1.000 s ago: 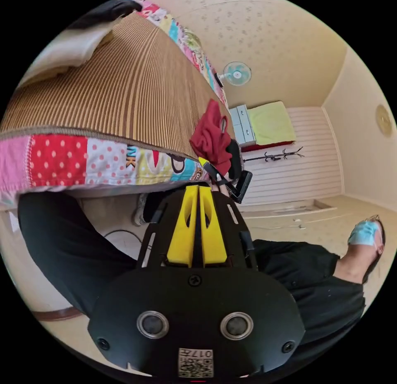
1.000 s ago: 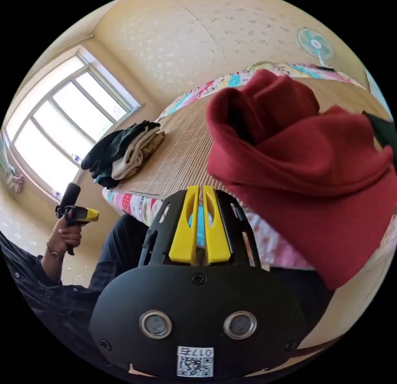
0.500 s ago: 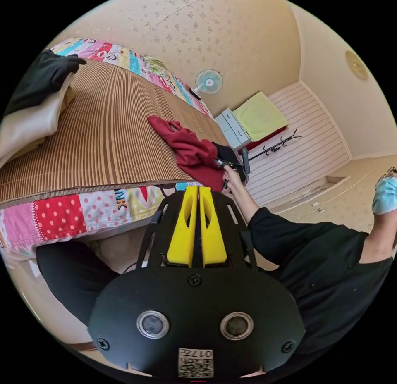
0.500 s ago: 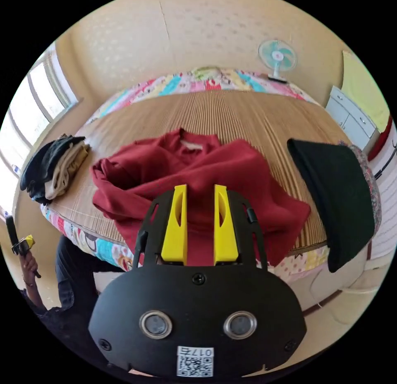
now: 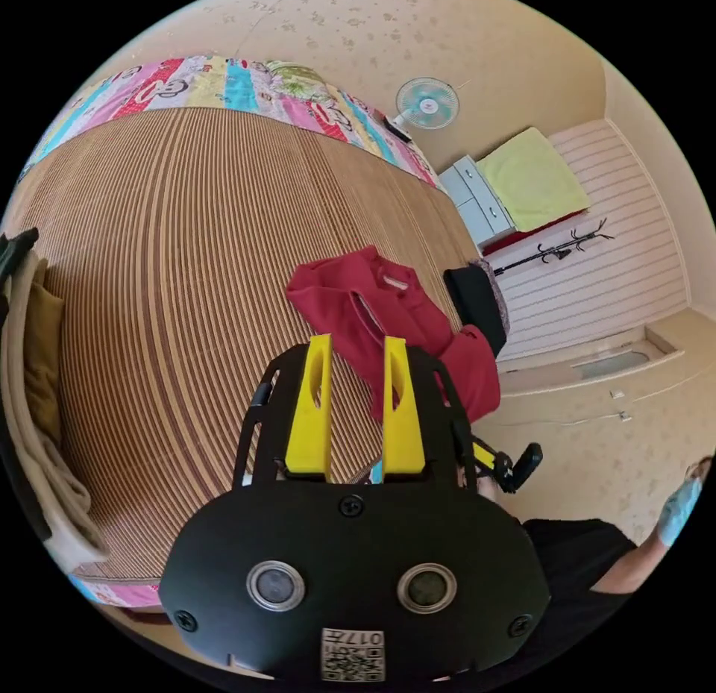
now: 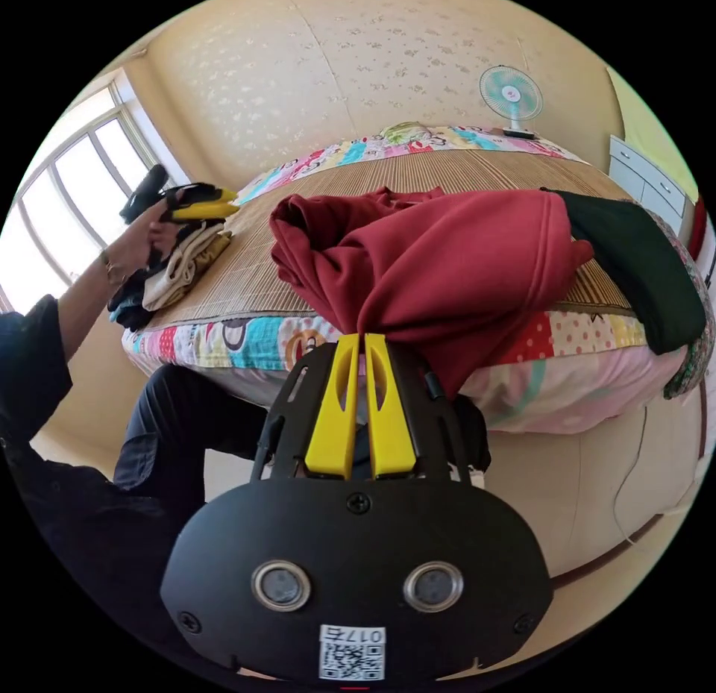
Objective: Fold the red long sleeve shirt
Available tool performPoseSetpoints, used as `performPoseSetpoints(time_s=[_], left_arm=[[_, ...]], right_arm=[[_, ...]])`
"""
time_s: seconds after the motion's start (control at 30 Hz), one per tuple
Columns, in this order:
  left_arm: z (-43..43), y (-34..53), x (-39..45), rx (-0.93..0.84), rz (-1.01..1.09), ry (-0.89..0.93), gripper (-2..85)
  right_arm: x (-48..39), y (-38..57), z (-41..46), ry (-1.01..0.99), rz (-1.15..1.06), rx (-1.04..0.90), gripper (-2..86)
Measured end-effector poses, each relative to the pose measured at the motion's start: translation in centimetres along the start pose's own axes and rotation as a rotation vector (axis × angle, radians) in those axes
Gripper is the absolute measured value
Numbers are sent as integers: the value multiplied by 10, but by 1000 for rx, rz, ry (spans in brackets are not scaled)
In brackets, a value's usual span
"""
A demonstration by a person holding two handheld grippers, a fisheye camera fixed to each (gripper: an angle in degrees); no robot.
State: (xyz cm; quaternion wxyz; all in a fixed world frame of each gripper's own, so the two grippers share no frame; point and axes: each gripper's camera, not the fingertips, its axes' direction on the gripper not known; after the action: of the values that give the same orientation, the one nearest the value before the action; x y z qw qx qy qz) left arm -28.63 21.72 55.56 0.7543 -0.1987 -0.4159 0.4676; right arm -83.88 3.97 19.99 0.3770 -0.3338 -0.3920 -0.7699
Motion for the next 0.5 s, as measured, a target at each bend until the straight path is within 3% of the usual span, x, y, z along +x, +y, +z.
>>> performPoseSetpoints(time_s=[0.23, 0.4, 0.5], left_arm=[[102, -97, -81, -144, -332, -88, 127], [124, -92, -113, -167, -450, 119, 66], [111, -79, -117, -76, -414, 299, 42]], right_arm=[[9, 13, 8, -104, -33, -12, 15], [17, 19, 6, -200, -37, 10, 15], [13, 27, 7, -343, -33, 16, 14]])
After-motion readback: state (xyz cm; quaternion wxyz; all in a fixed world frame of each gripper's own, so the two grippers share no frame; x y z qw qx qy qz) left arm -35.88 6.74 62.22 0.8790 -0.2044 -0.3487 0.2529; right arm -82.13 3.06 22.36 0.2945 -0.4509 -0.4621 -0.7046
